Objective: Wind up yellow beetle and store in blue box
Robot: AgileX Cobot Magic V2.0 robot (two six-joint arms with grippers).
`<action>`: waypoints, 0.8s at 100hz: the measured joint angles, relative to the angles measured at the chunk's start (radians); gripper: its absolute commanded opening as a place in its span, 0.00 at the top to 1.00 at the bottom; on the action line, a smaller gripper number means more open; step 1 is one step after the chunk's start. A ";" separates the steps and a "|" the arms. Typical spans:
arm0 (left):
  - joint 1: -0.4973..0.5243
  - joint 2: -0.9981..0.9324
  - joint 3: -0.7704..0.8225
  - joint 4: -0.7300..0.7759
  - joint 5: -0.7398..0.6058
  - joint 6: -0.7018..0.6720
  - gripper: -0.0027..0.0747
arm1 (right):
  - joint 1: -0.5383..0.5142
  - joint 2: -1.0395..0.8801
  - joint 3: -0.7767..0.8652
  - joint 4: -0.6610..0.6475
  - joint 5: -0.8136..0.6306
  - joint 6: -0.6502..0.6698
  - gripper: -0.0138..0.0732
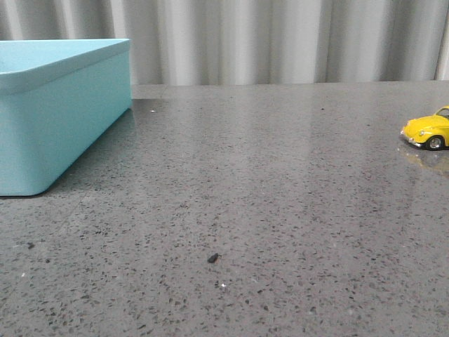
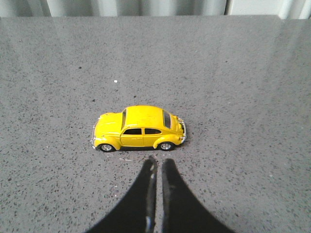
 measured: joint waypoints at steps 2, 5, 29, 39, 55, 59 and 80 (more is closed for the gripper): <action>0.000 0.004 0.000 0.002 -0.003 0.000 0.99 | 0.000 0.019 -0.002 0.000 -0.007 0.000 0.90; 0.000 0.011 0.000 0.002 -0.005 0.000 0.99 | 0.000 0.031 -0.005 0.000 -0.011 0.000 0.90; 0.000 0.020 0.000 0.006 -0.038 0.000 0.99 | 0.050 0.184 -0.191 0.000 0.131 0.000 0.90; 0.000 0.020 0.000 0.006 -0.063 0.000 0.99 | 0.069 0.295 -0.334 0.002 0.242 0.000 0.90; 0.000 0.020 0.000 0.006 -0.081 0.000 0.99 | 0.076 0.485 -0.554 0.040 0.408 -0.002 0.90; 0.000 0.020 0.000 0.006 -0.081 0.000 0.99 | 0.076 0.525 -0.597 0.048 0.440 -0.002 0.90; 0.000 0.022 0.000 0.006 -0.081 0.000 0.99 | 0.078 0.722 -0.798 0.078 0.582 -0.006 0.90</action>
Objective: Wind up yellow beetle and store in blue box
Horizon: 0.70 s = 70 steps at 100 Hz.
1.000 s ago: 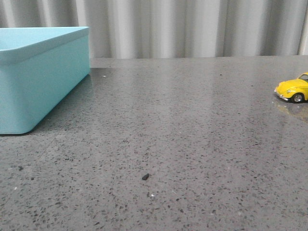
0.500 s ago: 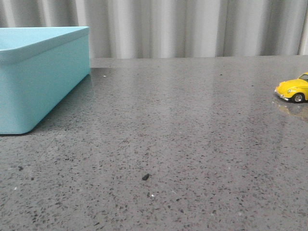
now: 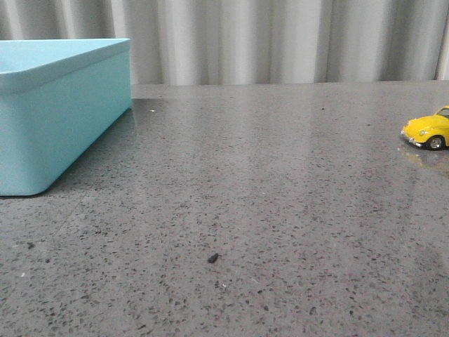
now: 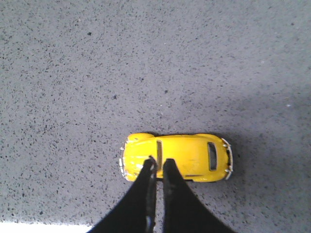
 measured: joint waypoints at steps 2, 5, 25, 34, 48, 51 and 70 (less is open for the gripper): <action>0.000 0.000 0.000 0.000 0.000 0.000 0.99 | 0.000 0.016 -0.016 0.000 0.012 -0.002 0.90; 0.000 0.000 0.000 0.000 0.000 0.000 0.99 | 0.000 0.037 -0.037 0.008 0.026 -0.005 0.90; 0.000 0.000 0.000 0.000 -0.006 0.000 0.99 | 0.000 0.179 -0.162 0.033 0.145 -0.032 0.90; 0.000 0.000 0.000 0.000 -0.017 0.000 0.99 | 0.000 0.229 -0.195 0.034 0.186 -0.039 0.90; 0.000 0.000 0.000 0.000 -0.028 0.000 0.99 | 0.002 0.259 -0.209 0.034 0.211 -0.038 0.90; 0.000 0.000 0.000 0.000 -0.029 0.000 0.99 | 0.002 0.261 -0.209 0.034 0.214 -0.038 0.90; 0.000 0.000 0.000 0.000 -0.029 0.000 0.99 | 0.002 0.266 -0.209 0.036 0.223 -0.038 0.90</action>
